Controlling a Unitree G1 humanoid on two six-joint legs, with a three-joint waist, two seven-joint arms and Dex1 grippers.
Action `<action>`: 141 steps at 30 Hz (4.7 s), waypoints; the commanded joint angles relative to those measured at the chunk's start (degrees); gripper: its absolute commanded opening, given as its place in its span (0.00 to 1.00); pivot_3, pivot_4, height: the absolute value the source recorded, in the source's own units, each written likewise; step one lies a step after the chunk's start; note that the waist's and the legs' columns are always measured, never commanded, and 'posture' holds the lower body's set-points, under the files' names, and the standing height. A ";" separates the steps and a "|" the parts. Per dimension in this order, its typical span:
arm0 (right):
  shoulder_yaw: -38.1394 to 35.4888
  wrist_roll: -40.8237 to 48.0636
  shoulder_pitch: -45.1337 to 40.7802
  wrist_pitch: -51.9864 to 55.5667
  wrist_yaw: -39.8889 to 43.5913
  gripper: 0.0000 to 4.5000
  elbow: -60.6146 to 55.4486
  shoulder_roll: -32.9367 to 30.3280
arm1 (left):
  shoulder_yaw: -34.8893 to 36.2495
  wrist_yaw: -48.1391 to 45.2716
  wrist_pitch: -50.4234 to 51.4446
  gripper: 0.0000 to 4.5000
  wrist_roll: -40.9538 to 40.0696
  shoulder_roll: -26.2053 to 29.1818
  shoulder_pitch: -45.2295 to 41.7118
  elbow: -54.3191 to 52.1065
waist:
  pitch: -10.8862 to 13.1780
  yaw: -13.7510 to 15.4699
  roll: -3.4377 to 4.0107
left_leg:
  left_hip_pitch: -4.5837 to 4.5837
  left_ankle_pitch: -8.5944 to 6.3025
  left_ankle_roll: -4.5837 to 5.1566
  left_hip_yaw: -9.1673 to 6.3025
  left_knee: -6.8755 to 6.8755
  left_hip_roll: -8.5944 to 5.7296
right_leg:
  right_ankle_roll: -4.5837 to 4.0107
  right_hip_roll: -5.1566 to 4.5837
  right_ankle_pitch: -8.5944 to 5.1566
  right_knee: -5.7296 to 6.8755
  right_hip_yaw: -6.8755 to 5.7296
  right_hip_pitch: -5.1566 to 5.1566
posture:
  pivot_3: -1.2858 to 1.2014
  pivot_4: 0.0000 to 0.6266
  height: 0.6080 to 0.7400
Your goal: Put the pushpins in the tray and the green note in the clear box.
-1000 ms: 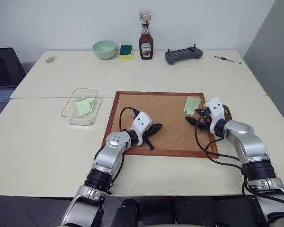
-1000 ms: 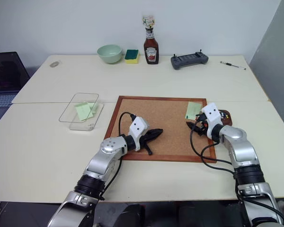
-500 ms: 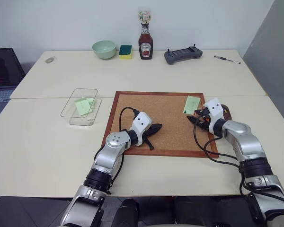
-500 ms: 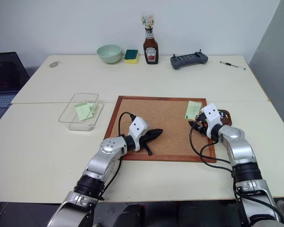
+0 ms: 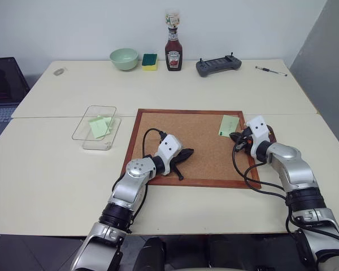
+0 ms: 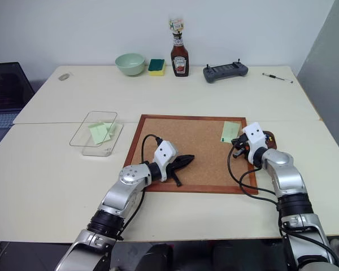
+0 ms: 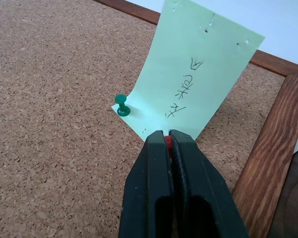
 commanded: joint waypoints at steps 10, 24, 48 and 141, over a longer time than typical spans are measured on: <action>-4.16 5.17 0.48 -1.58 1.03 0.02 -6.81 0.96 | -1.99 -1.09 1.06 0.00 0.66 0.20 1.90 1.11 | 0.00 0.00 0.00 | -0.01 0.00 0.00 0.01 -0.02 0.00 | 0.00 0.00 0.00 0.00 0.01 -0.02 | 0.52 0.24 1.00; -6.91 6.98 1.95 0.87 0.51 0.02 -11.41 -2.15 | -2.10 -1.17 0.41 0.00 0.96 0.03 1.47 2.16 | 0.00 0.07 0.00 | 0.00 0.00 0.00 0.01 -0.02 0.00 | 0.00 0.00 0.00 -0.02 0.01 0.00 | 0.52 0.24 1.00; -5.06 -5.64 5.49 -7.80 -3.63 0.02 -0.55 -11.19 | -2.31 -1.02 -1.07 0.00 1.37 -0.06 1.26 3.06 | -0.02 0.15 0.02 | 0.05 0.00 0.00 0.05 -0.02 -0.01 | 0.01 -0.01 0.00 -0.05 0.04 0.07 | 0.52 0.24 1.00; 1.48 2.40 -4.42 -8.20 11.11 0.01 -6.47 -1.07 | -0.99 1.39 -1.55 0.00 0.36 -1.18 1.23 2.97 | -0.02 0.15 0.04 | 0.02 0.00 0.00 -0.02 -0.06 -0.01 | 0.01 -0.01 0.00 -0.07 -0.02 0.03 | 0.52 0.24 1.00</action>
